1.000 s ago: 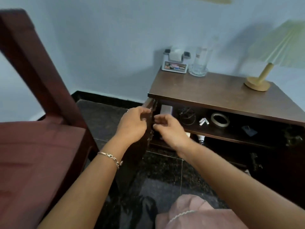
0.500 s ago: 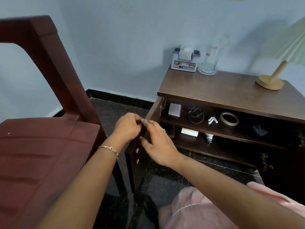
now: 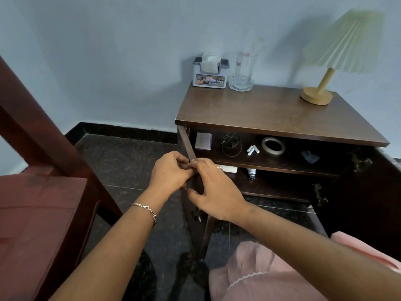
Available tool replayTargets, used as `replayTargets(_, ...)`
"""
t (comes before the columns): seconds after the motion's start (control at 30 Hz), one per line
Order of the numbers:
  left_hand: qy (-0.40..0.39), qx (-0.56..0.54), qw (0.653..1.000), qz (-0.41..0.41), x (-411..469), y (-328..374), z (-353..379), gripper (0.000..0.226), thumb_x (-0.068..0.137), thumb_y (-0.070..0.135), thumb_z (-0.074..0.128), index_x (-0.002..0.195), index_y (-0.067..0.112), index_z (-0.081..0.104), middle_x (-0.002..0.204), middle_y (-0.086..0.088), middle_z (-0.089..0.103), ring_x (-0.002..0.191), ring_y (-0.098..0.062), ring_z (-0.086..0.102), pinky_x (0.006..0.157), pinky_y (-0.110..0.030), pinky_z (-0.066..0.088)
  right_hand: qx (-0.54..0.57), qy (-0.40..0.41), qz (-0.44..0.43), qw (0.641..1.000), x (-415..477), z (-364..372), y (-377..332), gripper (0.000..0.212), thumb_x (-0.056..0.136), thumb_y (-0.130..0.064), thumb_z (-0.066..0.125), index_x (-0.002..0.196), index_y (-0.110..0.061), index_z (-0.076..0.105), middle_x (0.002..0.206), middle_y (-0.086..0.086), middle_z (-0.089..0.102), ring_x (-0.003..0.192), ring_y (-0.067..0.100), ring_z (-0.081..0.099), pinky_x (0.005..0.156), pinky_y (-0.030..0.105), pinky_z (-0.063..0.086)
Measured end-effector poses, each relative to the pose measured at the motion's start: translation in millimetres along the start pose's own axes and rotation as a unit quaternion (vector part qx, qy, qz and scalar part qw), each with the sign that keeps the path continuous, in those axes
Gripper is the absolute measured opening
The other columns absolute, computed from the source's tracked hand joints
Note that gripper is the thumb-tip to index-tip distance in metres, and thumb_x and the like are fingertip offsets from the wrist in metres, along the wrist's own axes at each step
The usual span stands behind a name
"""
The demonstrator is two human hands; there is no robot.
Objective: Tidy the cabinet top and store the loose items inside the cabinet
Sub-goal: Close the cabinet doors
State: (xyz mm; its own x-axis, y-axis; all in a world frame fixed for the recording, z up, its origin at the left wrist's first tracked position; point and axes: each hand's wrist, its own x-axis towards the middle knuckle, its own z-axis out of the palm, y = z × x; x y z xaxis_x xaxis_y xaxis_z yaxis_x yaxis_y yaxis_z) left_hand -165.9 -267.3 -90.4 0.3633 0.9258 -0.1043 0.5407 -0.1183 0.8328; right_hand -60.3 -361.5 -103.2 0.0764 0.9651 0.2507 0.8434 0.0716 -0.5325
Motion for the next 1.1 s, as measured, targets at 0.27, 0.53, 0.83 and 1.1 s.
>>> replayTargets(0.27, 0.121, 0.151, 0.966, 0.171, -3, 22, 52, 0.025, 0.081, 0.029, 0.072, 0.103, 0.025, 0.062, 0.121, 0.001, 0.050, 0.111, -0.015, 0.051, 0.072, -0.023, 0.043, -0.154, 0.025, 0.028, 0.987, -2, -40, 38, 0.041, 0.083, -0.021, 0.061, 0.123, -0.019, 0.053, 0.119, -0.003, 0.051, 0.107, 0.016, 0.050, 0.082, 0.031, 0.052)
replayTargets(0.53, 0.135, 0.290, 0.861, 0.395, 11, 10, 88, 0.036, 0.093, 0.032, 0.054, 0.120, 0.010, 0.064, 0.115, -0.006, 0.064, 0.107, -0.020, 0.061, 0.093, -0.031, 0.051, -0.299, 0.026, 0.032, 0.953, 12, -73, 66, 0.021, 0.085, -0.018, 0.063, 0.105, -0.020, 0.066, 0.104, -0.001, 0.062, 0.099, 0.019, 0.058, 0.071, 0.029, 0.049)
replayTargets(0.83, 0.136, 0.390, 0.820, 0.396, 47, 30, 112, 0.044, 0.080, 0.016, 0.067, 0.123, 0.009, 0.061, 0.115, -0.008, 0.064, 0.108, -0.026, 0.061, 0.090, -0.041, 0.051, -0.296, 0.032, 0.054, 0.953, 40, -84, 112, 0.028, 0.087, -0.007, 0.058, 0.112, -0.019, 0.064, 0.109, 0.003, 0.054, 0.097, 0.025, 0.054, 0.064, 0.034, 0.045)
replayTargets(1.1, 0.144, 0.428, 0.785, 0.424, 94, 54, 107, 0.042, 0.066, 0.005, 0.076, 0.105, 0.013, 0.062, 0.110, -0.010, 0.058, 0.089, -0.029, 0.061, 0.078, -0.040, 0.050, -0.287, 0.140, 0.075, 0.945, 61, -80, 143, 0.053, 0.073, -0.012, 0.077, 0.122, -0.014, 0.056, 0.127, 0.010, 0.053, 0.117, 0.032, 0.050, 0.092, 0.043, 0.049)
